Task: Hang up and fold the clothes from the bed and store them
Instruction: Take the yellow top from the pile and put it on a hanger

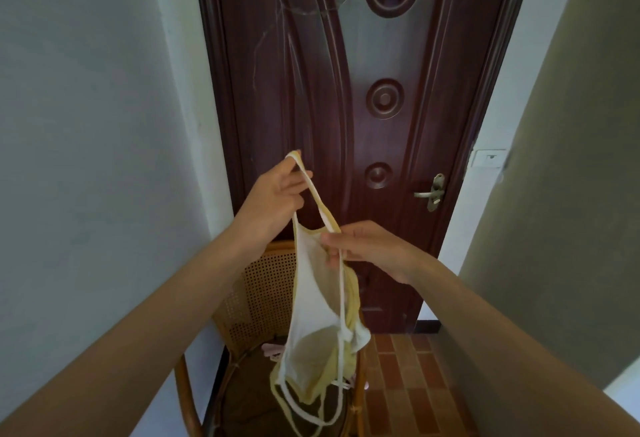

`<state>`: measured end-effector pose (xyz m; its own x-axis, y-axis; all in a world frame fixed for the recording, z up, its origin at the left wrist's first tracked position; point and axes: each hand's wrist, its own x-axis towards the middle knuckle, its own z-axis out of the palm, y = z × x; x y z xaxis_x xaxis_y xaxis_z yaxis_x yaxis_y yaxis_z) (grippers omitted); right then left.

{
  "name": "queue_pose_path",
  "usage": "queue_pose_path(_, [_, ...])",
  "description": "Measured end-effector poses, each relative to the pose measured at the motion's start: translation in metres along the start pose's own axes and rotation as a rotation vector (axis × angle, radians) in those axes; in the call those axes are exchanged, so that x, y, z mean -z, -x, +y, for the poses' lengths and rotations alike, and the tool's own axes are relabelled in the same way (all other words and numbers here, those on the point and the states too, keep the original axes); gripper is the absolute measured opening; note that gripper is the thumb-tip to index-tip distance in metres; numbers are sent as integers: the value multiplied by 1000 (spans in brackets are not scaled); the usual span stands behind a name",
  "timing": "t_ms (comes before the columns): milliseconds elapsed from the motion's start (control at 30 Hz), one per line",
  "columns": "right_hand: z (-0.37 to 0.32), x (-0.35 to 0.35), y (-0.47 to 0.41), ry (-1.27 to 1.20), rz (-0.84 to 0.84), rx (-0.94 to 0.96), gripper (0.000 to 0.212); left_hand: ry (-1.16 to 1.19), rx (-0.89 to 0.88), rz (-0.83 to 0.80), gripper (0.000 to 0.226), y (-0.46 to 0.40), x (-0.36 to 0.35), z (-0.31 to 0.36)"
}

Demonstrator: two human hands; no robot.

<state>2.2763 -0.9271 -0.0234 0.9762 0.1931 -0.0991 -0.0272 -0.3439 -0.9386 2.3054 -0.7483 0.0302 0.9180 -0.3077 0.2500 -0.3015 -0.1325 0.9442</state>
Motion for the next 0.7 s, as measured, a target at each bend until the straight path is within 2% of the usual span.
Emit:
queue_pose_path(100, [-6, 12, -3, -182, 90, 69, 38, 42, 64, 117, 51, 3, 10, -9])
queue_pose_path(167, [-13, 21, -6, -310, 96, 113, 38, 63, 144, 126, 53, 4, 14, -17])
queue_pose_path(300, [-36, 29, -14, -347, 6, 144, 36, 53, 319, 16, 63, 6, 10, -30])
queue_pose_path(400, [-52, 30, -23, -349, -47, 167, 36, -19, 390, -79, 43, 9, 8, -34])
queue_pose_path(467, [-60, 30, -28, -324, -57, 167, 36, -82, 376, -77, 26, 6, 8, -33])
queue_pose_path(533, [-66, 30, -31, -283, -69, 154, 38, -123, 289, -9, 15, 2, 9, -29])
queue_pose_path(600, [-70, 30, -31, -231, -82, 143, 43, -142, 155, -7, 20, -3, 8, -21])
queue_pose_path(700, [-75, 32, -29, -109, -93, 132, 55, -130, 38, -122, 24, -6, 3, -4])
